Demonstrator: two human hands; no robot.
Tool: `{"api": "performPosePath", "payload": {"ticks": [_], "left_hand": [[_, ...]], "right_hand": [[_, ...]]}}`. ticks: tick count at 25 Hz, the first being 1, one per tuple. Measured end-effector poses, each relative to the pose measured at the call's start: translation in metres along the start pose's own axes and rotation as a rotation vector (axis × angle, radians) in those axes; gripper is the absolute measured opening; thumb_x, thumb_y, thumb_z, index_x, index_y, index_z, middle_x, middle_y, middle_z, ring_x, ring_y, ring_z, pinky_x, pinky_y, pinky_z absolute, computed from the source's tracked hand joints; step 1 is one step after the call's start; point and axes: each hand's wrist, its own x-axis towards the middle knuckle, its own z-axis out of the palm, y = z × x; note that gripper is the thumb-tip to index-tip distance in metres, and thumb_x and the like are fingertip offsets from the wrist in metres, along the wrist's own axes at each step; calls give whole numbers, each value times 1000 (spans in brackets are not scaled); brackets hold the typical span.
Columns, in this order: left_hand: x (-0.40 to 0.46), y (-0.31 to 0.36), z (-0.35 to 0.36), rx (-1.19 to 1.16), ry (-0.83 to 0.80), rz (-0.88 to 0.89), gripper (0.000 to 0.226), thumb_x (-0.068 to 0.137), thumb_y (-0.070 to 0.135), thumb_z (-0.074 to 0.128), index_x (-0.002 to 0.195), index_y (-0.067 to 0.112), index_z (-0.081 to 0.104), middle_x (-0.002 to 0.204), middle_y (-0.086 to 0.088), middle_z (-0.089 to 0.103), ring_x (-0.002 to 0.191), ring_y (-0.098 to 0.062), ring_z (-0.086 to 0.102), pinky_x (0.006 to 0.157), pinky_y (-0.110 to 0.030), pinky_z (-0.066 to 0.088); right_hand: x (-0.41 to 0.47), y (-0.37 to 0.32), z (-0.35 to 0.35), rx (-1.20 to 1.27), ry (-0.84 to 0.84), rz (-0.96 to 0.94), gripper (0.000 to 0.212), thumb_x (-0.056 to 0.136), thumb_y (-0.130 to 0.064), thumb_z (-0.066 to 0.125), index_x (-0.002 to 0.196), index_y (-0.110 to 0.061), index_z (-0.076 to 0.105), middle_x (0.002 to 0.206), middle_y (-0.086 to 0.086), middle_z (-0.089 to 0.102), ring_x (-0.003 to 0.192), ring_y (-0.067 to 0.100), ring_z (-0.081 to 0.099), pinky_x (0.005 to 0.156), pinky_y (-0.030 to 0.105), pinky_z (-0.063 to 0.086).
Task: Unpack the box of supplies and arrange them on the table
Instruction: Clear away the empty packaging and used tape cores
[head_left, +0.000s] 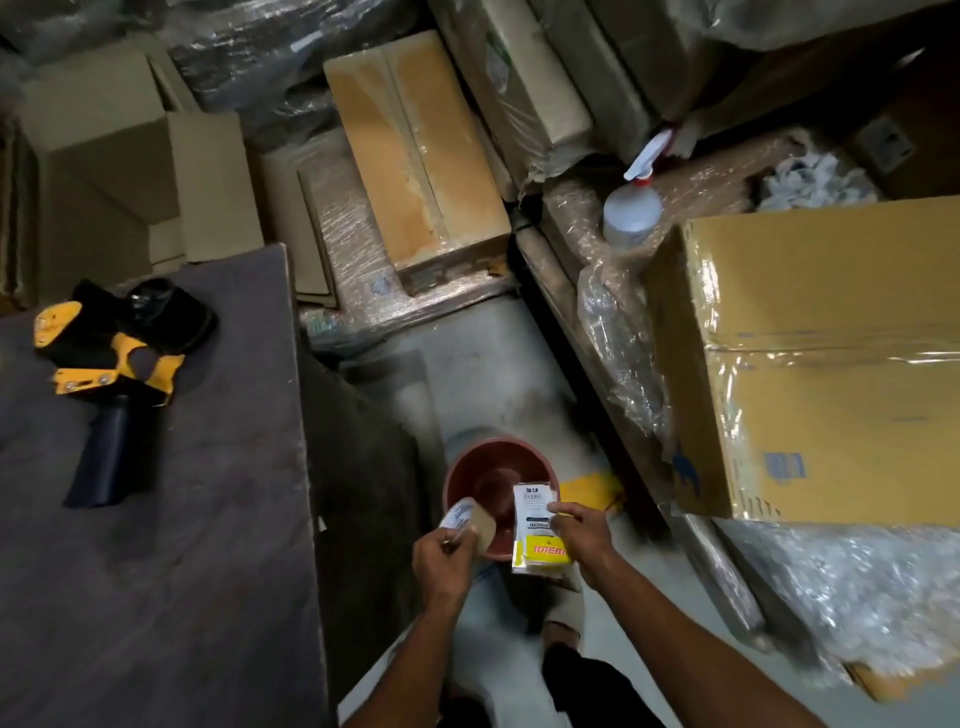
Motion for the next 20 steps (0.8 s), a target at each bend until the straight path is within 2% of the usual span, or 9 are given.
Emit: {"api": "performPosePath", "payload": {"ticks": [2, 3, 5, 7, 11, 14, 16, 18, 20], "left_hand": [[21, -16, 17, -13, 46, -31, 29, 68, 44, 79, 69, 16, 74, 66, -3, 72, 64, -28, 70, 61, -44, 60], [31, -21, 26, -16, 34, -47, 27, 70, 41, 81, 69, 15, 74, 66, -3, 72, 64, -29, 71, 61, -43, 59], [46, -25, 41, -12, 21, -46, 20, 75, 28, 84, 71, 11, 75, 68, -4, 71, 68, -24, 68, 64, -31, 52], [63, -31, 57, -24, 28, -68, 17, 77, 22, 84, 75, 8, 75, 72, -5, 71, 70, -19, 65, 66, -25, 45], [95, -51, 86, 28, 22, -76, 17, 77, 23, 82, 80, 7, 77, 80, -9, 74, 78, -22, 69, 72, -26, 50], [112, -60, 98, 40, 23, -61, 13, 80, 19, 78, 85, 7, 78, 86, -12, 75, 83, -25, 70, 80, -33, 56], [120, -68, 103, 68, 20, -40, 12, 85, 16, 72, 93, 10, 78, 97, -14, 75, 92, -28, 69, 87, -36, 55], [122, -74, 101, 66, 13, -13, 14, 87, 9, 66, 95, 14, 76, 102, -13, 74, 98, -29, 68, 90, -35, 53], [113, -74, 95, 23, -36, -28, 17, 89, 5, 63, 90, 19, 74, 100, -9, 74, 96, -26, 67, 90, -32, 51]], "right_hand": [[19, 8, 10, 4, 14, 26, 27, 75, -1, 66, 85, -24, 77, 92, 6, 77, 85, 25, 74, 86, 45, 60], [30, 12, 15, 7, 22, 23, 28, 77, -1, 65, 89, -23, 77, 95, 7, 77, 86, 24, 73, 85, 41, 61], [49, 19, 23, -7, 42, 20, 29, 80, 0, 63, 97, -18, 77, 98, 7, 75, 85, 22, 71, 77, 28, 58], [71, 29, 32, -47, 58, 14, 29, 82, 0, 63, 103, -14, 77, 99, 5, 73, 87, 22, 69, 74, 22, 52], [110, 45, 50, -124, 53, -21, 28, 82, -4, 64, 104, -15, 77, 103, 3, 72, 95, 23, 69, 80, 26, 54], [133, 51, 60, -189, 36, -60, 26, 84, -3, 62, 103, -14, 76, 101, 1, 70, 93, 19, 65, 78, 22, 49], [143, 52, 65, -242, 3, -84, 24, 87, -4, 59, 99, -16, 76, 99, -1, 69, 95, 18, 64, 84, 24, 50], [148, 57, 68, -293, -21, -116, 23, 91, -7, 56, 92, -21, 75, 98, 1, 72, 98, 24, 68, 89, 34, 55], [142, 57, 63, -373, -23, -129, 25, 95, -10, 52, 94, -19, 75, 102, 3, 74, 101, 26, 67, 85, 30, 52]]}}
